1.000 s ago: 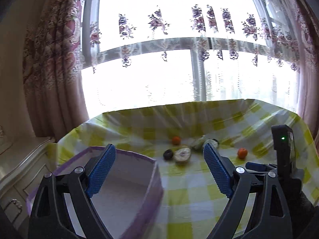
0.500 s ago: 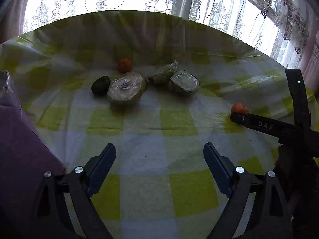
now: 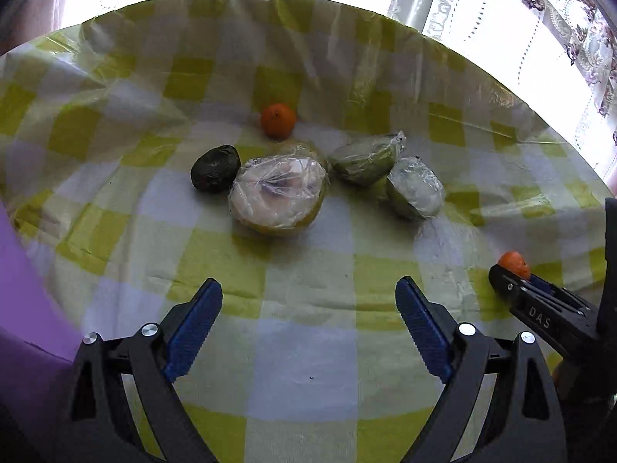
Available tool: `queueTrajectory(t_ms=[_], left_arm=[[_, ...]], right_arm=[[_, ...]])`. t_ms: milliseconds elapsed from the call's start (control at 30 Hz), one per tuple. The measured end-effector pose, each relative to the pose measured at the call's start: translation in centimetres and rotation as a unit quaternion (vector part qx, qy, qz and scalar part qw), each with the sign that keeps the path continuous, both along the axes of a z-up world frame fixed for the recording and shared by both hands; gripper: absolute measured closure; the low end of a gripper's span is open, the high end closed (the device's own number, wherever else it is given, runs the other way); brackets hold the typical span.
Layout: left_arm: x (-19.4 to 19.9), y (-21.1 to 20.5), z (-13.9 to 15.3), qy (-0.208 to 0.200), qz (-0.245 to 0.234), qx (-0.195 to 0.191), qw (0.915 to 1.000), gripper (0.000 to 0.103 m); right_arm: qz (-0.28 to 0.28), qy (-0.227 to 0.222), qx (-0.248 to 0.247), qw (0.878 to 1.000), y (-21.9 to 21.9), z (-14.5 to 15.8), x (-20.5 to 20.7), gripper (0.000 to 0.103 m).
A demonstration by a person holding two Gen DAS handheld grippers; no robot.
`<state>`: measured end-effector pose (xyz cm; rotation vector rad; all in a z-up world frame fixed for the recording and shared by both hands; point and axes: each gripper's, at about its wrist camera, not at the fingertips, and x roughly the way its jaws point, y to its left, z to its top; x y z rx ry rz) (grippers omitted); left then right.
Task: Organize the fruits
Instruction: 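Grasp the wrapped pear with the left tool while the right tool grasps an orange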
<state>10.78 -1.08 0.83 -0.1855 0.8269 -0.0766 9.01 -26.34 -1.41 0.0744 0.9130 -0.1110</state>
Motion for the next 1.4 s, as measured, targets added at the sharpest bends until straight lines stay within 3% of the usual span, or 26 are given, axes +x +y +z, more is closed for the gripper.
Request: queueTrajectory(t_ms=[133, 300, 433, 500, 667, 967, 1267, 1400], left_arm=[[3.3, 0.5, -0.4, 0.022, 0.033, -0.011, 0.9992, 0.016], [6.2, 0.5, -0.4, 0.029, 0.038, -0.008, 0.9988, 0.019], [6.6, 0.8, -0.2, 0.024, 0.055, 0.000, 0.9982, 0.043], [6.3, 0.9, -0.1, 0.021, 0.042, -0.007, 0.9989, 0.043], [3.9, 0.5, 0.9, -0.011, 0.030, 0.002, 0.9995, 0.043], [-4.3, 2.3, 0.9, -0.020, 0.035, -0.070, 0.9967, 0.043], [-8.7, 0.6, 1.0, -0.037, 0.007, -0.038, 0.9986, 0.043], [-9.9, 0.6, 0.9, -0.032, 0.004, -0.044, 0.9985, 0.043]], right_arm=[[0.001, -0.001, 0.005, 1.000, -0.2, 0.1, 0.1, 0.062], [0.001, -0.002, 0.011, 1.000, -0.4, 0.2, 0.0, 0.062], [0.001, -0.005, 0.023, 1.000, -0.8, 0.3, -0.1, 0.062], [0.001, -0.005, 0.023, 1.000, -0.8, 0.4, -0.2, 0.062], [0.001, -0.005, 0.022, 1.000, -0.6, 0.4, -0.1, 0.062], [0.001, -0.008, 0.032, 0.999, -0.9, 0.4, -0.2, 0.062], [0.000, -0.009, 0.033, 0.999, -1.0, 0.5, -0.3, 0.062], [-0.015, -0.010, 0.006, 1.000, -0.5, 0.8, -0.4, 0.062]])
